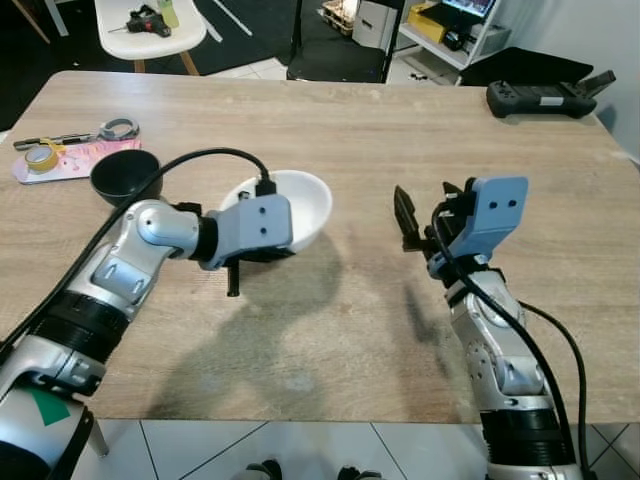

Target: Setting the table

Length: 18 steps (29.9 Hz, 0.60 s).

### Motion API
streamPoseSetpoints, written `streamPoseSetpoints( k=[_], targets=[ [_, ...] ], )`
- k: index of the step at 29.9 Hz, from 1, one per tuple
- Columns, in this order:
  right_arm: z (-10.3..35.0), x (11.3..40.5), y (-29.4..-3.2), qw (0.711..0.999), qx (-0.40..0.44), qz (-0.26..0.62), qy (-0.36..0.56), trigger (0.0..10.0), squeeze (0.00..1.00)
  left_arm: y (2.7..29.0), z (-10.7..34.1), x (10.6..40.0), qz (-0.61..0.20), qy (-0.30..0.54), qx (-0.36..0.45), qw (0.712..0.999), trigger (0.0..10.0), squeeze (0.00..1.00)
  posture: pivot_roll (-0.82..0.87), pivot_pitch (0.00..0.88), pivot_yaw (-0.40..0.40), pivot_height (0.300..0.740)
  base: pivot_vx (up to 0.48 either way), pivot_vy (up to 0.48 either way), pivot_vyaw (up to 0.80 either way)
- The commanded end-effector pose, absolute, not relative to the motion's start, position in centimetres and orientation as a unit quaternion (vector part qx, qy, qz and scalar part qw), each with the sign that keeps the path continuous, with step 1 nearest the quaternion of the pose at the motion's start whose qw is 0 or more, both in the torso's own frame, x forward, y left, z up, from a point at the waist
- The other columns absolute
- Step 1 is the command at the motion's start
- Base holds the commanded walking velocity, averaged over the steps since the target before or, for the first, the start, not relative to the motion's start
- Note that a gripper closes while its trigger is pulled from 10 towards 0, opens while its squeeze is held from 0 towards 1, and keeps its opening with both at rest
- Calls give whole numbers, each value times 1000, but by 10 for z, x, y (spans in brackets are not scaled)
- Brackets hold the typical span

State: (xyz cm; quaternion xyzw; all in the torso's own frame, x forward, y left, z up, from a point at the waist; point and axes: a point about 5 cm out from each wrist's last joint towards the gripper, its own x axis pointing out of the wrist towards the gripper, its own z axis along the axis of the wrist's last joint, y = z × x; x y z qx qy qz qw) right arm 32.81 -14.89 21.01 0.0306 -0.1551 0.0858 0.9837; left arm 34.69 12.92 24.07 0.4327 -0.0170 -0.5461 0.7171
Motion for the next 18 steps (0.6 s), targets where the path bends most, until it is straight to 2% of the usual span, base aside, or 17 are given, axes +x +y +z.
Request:
streamPoseSetpoints(
  k=[1,9,10,12,13,14,18],
  targets=[
    [207,327,-150,985,32,81,-150,10000,0,128,237,346,-559,-12,441,703,10000,1000,57,170,59,740,0,0,0],
    [208,329,-150,984,34,80,-152,10000,0,131,242,337,-571,-27,442,691,10000,1000,77,171,48,740,0,0,0],
    [209,330,-150,984,34,81,-153,10000,0,130,247,333,-567,-44,434,698,10000,0,79,170,47,740,0,0,0],
    [209,330,-150,984,34,81,-153,10000,0,129,254,329,-565,-60,418,709,10000,0,81,170,45,740,0,0,0],
    [209,331,-149,984,35,82,-153,10000,0,128,269,318,-557,-94,363,741,10000,0,84,170,45,740,0,0,0],
    [209,331,-149,984,35,82,-153,10000,0,128,269,318,-557,-94,363,741,10000,0,84,170,45,740,0,0,0],
    [209,332,-150,984,36,84,-152,10000,0,137,276,308,-533,-90,302,785,10000,0,97,173,27,740,0,0,0]
  ],
)
